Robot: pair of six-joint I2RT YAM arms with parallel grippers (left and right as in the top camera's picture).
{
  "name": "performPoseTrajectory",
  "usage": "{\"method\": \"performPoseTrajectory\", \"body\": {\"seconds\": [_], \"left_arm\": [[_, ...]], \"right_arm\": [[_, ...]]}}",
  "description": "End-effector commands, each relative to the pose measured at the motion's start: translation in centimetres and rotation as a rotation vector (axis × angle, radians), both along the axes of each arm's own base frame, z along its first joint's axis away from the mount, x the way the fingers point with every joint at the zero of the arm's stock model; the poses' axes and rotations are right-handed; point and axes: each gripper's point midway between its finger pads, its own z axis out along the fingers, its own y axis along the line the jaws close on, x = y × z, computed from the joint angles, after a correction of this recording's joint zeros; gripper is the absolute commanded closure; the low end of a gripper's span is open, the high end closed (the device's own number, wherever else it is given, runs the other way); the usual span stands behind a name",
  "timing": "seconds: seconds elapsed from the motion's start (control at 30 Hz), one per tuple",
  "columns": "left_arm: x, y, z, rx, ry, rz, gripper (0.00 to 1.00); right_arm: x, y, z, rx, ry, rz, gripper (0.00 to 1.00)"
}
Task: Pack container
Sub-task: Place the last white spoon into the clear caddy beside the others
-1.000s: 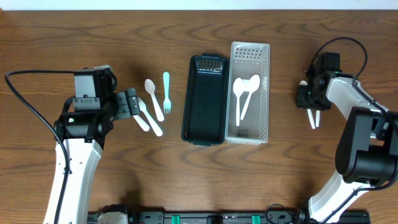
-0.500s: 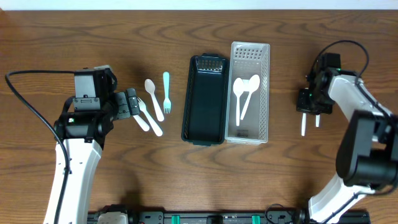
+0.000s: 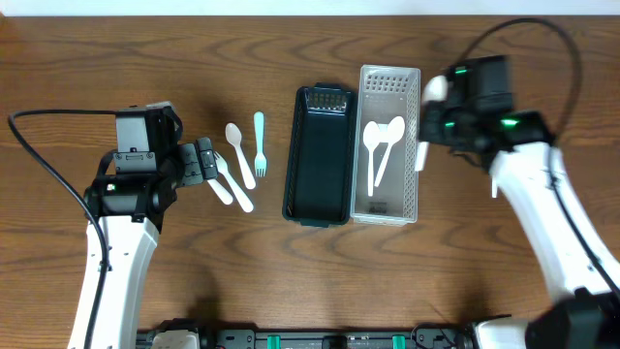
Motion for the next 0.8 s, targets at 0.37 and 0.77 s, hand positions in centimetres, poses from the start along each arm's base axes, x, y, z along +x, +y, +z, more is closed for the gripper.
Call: {"method": "performPoseTrajectory", "body": {"seconds": [0.37,0.77], "left_arm": [[0.3,0.3,0.8,0.017,-0.017,-0.004,0.02],[0.3,0.3,0.8,0.017,-0.017,-0.004,0.02]], "right_arm": [[3.3,1.4,-2.8,-0.034,-0.051,0.052,0.42],[0.5,-18.3,-5.5,-0.198,0.124,-0.368,0.44]]}}
